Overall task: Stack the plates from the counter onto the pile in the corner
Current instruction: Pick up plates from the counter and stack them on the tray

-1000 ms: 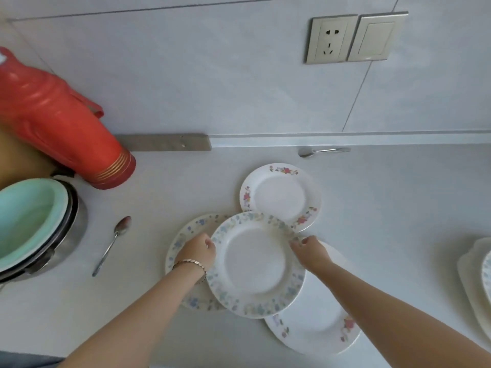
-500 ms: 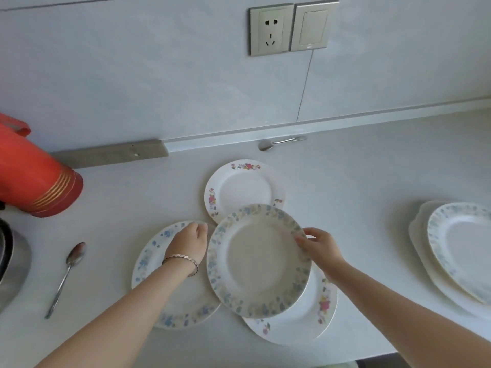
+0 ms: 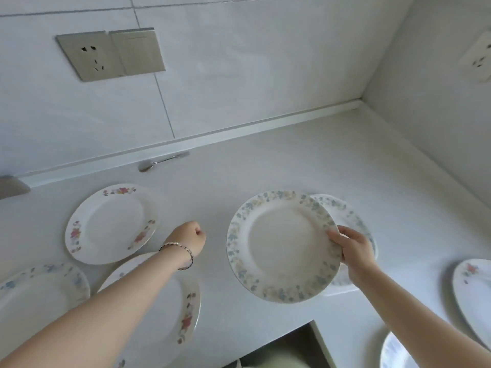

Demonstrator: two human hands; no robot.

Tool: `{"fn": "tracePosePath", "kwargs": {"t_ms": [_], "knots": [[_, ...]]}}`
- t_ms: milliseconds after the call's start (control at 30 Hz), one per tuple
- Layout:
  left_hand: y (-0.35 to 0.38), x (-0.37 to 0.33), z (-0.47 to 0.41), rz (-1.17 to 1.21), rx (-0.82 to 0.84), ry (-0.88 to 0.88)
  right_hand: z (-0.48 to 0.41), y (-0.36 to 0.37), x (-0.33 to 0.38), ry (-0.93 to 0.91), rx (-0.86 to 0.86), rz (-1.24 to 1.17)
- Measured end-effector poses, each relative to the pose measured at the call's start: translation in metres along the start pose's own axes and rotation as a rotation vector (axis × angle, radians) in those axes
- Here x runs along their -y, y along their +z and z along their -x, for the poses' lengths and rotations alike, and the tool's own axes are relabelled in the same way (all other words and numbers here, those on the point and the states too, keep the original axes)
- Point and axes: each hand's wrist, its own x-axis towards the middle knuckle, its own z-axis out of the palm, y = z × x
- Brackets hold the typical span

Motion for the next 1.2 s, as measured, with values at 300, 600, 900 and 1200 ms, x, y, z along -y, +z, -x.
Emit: {"fn": "tracePosePath", "kwargs": {"t_ms": [300, 600, 900, 1200], "knots": [[0.052, -0.065, 0.002, -0.07, 0.074, 0.03, -0.038, -0.09, -0.018, 0.142, -0.253, -0.19], [0.044, -0.066, -0.003, -0.062, 0.087, 0.016, -0.051, -0.08, -0.041, 0.197, -0.319, -0.078], [0.04, -0.063, -0.008, -0.065, 0.089, 0.037, -0.042, -0.071, -0.043, 0.111, -0.337, 0.567], [0.049, -0.058, 0.0, -0.061, 0.12, 0.026, -0.045, -0.068, -0.026, 0.13, -0.236, 0.851]]}}
